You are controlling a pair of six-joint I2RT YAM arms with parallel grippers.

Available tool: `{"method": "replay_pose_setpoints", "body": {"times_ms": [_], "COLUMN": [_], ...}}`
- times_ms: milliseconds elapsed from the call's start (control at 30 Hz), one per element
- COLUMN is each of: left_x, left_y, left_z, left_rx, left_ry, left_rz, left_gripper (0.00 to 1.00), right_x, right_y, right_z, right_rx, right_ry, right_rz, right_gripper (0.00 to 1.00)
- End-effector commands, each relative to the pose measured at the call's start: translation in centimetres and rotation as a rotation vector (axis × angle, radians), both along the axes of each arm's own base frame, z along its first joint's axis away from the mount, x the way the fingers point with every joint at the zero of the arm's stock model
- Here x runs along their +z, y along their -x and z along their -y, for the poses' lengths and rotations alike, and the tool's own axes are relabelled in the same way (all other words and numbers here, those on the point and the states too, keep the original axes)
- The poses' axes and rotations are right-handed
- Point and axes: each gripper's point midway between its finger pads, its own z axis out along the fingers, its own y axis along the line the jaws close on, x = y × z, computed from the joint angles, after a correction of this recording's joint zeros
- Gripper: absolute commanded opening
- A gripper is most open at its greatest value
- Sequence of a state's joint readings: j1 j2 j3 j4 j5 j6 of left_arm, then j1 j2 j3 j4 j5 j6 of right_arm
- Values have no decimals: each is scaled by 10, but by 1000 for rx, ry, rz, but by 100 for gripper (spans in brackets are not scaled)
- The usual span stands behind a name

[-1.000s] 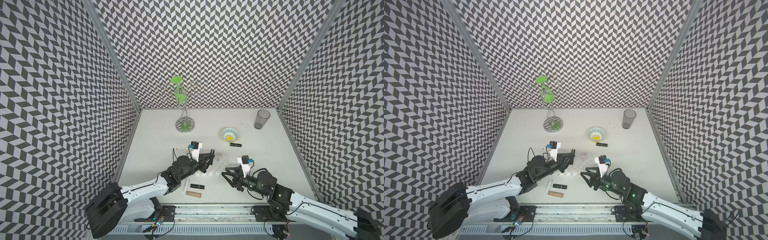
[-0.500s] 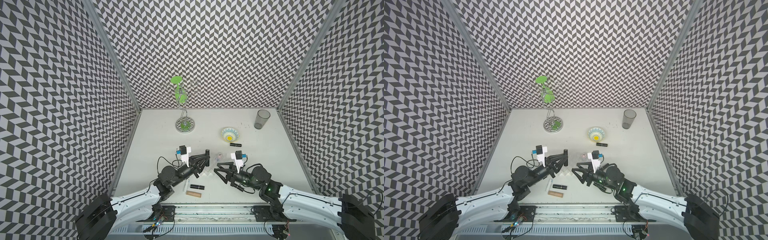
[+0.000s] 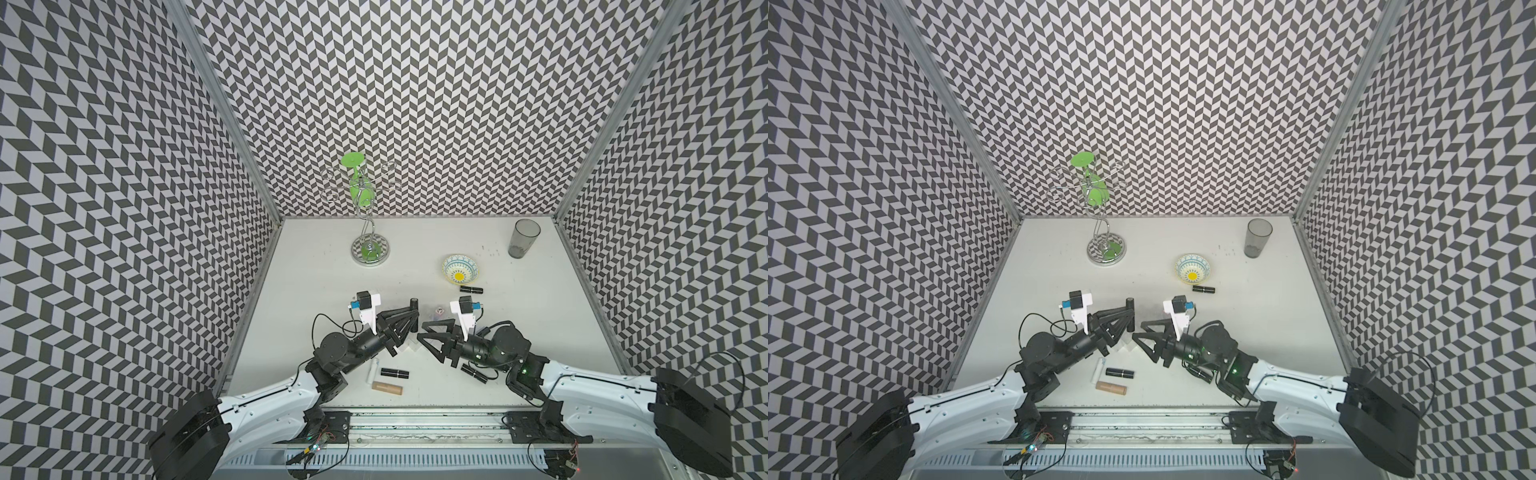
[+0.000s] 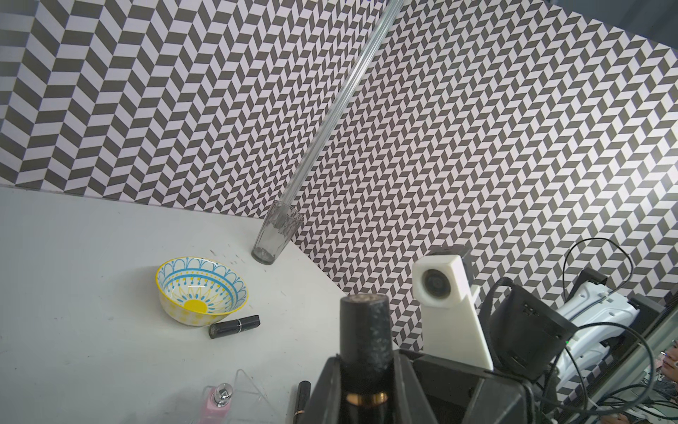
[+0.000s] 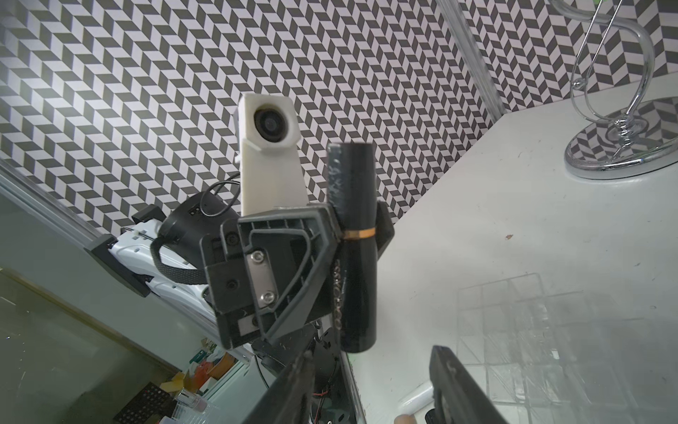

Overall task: Arrange the lipsticks in the organizer
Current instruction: Adjust the lipstick.

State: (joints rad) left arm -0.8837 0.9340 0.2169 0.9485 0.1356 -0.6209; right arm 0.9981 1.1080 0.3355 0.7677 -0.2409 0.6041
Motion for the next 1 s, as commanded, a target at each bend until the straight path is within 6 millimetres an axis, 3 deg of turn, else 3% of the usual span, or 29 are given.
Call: {"method": "replay_pose_setpoints", "body": {"times_ms": [0,267,467,633,967], "left_x": [6,0,1,-3,-12], "left_y": [2,0,0,2,2], "left_z": [1,0,1,-1,-5], "left_rx": [0,9,5,3,16], "left_ry": [3,-11,-7,-6,-15], "left_rz": [29,29,26,14,-3], "left_gripper": [0,0,0,0,0], "right_x": [26,24,23,22,12], "right_y": [-1,-8,-7,-9,-12], "right_z": [-8,-17,-29,-19,-5], "right_rx": [24,19,63,21,-42], "right_ry": [-74,-57,-49,-58,-27], "right_rz": [45,37,34,29,19], "right_gripper": [54,49,38,26,16]}}
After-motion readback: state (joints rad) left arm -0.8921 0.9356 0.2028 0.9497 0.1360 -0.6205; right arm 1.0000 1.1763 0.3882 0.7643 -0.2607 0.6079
